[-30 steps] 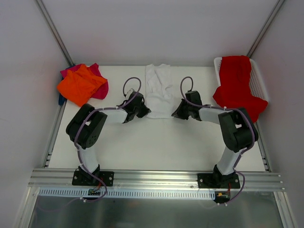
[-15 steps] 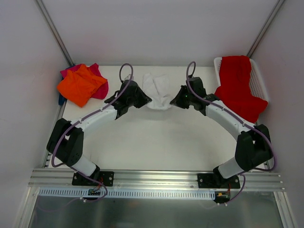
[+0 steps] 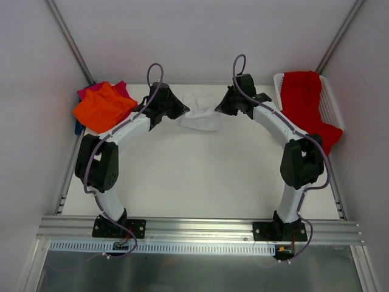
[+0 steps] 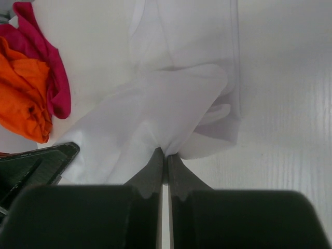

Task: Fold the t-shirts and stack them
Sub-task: Fold the long partially folded tshirt into a neat square

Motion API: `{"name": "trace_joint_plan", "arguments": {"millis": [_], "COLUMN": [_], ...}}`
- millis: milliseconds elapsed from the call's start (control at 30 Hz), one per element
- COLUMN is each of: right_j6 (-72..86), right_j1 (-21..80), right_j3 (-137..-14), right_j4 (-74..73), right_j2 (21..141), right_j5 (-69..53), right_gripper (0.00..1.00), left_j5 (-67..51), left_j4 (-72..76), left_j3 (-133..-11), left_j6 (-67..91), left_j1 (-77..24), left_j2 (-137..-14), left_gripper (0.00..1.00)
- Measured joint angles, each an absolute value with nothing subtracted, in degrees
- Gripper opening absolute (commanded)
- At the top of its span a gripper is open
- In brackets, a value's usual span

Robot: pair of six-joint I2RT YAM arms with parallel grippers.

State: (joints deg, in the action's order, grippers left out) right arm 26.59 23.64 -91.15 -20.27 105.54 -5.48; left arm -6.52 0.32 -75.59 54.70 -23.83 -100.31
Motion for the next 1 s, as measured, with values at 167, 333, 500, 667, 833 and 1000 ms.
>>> {"name": "trace_joint_plan", "arguments": {"millis": [167, 333, 500, 667, 833, 1000], "right_j6": [26.48, 26.39, 26.52, 27.05, 29.63, 31.14], "right_j1": [22.15, 20.58, 18.90, 17.34, 16.29, 15.81], "right_j3": [-97.36, -105.12, -112.92, -122.28, -124.09, -119.22], "right_j4": [-21.54, -22.44, -22.85, -22.74, -16.49, -7.86], "right_j2": [112.99, 119.90, 126.74, 134.54, 139.20, 140.55], "right_j5": [-6.37, -6.98, -8.25, -9.89, -11.44, -11.60], "right_gripper": [0.01, 0.01, 0.01, 0.10, 1.00, 0.99], "left_j5": [-8.80, -11.66, -15.77, -19.03, -19.57, -19.68], "left_j4": [0.08, 0.05, -0.16, -0.03, 0.08, 1.74], "left_j3": [-80.82, -87.83, -97.32, -106.89, -113.95, -120.99], "left_j6": [54.96, 55.02, 55.00, 55.11, 55.16, 53.28], "left_j1": [-21.17, -19.29, -17.65, -15.99, -14.41, -12.91], "left_j2": [-107.07, -114.50, -123.28, -131.72, -138.17, -144.73], "left_gripper": [0.01, 0.00, 0.00, 0.00, 0.02, 0.51]}}
